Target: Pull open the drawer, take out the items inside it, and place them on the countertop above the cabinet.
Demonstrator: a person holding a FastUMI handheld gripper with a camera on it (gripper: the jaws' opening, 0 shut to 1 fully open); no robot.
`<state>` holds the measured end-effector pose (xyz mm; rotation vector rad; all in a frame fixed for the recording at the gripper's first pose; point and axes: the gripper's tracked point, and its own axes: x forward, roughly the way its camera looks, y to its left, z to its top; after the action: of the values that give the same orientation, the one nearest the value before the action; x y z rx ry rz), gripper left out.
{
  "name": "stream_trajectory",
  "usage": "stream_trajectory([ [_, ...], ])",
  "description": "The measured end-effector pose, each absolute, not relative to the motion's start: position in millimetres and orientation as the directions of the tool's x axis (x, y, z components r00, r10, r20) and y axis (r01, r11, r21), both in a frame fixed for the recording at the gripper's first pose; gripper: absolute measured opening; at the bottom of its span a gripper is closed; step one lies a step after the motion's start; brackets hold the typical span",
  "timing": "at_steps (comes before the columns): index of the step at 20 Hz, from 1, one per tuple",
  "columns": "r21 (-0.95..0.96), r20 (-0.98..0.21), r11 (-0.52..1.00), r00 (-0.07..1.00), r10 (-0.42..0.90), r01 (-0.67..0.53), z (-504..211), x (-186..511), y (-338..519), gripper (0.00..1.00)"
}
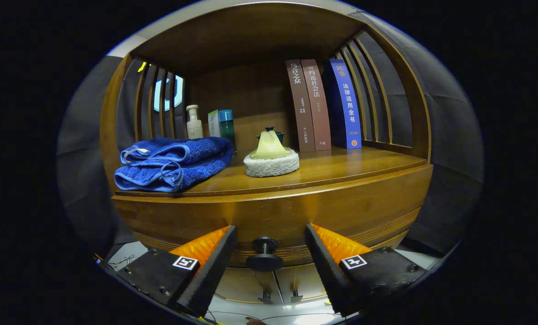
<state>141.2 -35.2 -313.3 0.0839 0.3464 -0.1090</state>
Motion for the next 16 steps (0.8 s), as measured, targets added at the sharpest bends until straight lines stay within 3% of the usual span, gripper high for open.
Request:
stream_trajectory([
  [9,0.047,-0.372,0.995,0.926,-0.062,0.086,-306.1,134.0,-31.1,0.98],
  [16,0.054,-0.282,0.997,0.958,-0.046,0.064,-231.7,115.3,-21.6,0.99],
])
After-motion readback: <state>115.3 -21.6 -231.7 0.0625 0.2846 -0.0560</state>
